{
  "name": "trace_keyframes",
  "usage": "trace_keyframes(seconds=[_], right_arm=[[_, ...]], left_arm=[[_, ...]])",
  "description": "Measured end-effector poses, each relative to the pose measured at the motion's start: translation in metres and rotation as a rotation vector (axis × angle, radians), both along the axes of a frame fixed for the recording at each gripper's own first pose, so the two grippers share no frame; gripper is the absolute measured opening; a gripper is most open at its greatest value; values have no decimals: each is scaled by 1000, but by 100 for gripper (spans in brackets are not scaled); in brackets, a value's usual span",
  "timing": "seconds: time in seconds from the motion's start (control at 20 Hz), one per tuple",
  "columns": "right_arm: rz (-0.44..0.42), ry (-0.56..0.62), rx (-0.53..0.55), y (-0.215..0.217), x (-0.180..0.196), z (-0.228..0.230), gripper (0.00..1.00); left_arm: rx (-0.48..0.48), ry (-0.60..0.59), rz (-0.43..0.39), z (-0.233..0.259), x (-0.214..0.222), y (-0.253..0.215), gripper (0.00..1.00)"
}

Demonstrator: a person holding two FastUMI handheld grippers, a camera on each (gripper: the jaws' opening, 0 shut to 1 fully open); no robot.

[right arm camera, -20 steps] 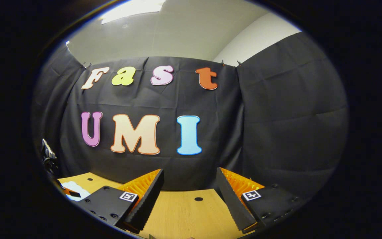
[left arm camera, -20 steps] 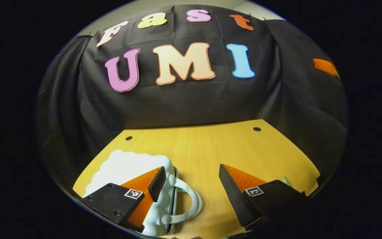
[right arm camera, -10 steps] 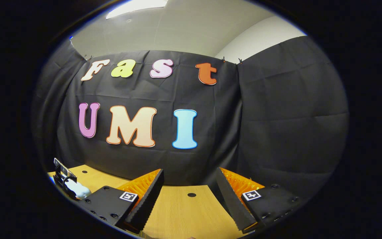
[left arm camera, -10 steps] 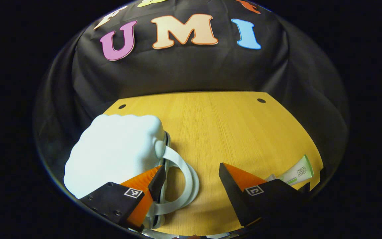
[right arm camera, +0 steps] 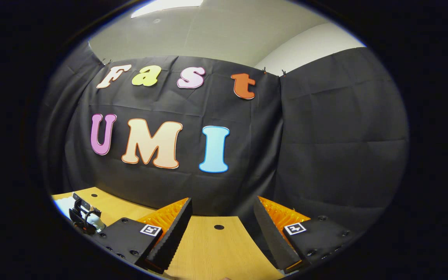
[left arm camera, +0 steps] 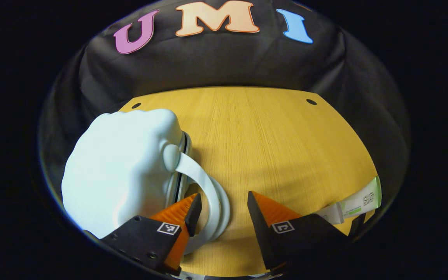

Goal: First open the suitcase, pack the skin care products into it, and then close the suitcase.

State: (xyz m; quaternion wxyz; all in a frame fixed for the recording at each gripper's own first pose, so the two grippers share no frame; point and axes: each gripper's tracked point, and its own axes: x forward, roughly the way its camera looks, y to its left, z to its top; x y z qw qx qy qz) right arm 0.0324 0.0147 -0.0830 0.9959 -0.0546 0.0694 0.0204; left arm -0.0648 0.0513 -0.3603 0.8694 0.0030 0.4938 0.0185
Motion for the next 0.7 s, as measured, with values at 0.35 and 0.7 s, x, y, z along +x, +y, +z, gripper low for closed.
trace_keyframes(seconds=[0.35, 0.7], right_arm=[[-1, -40, -21, -5, -6, 10, 98], [22, -45, 14, 1, -14, 9, 98]], left_arm=[[36, 38, -1, -6, -3, 10, 12], [12, 61, -34, 4, -3, 7, 0]])
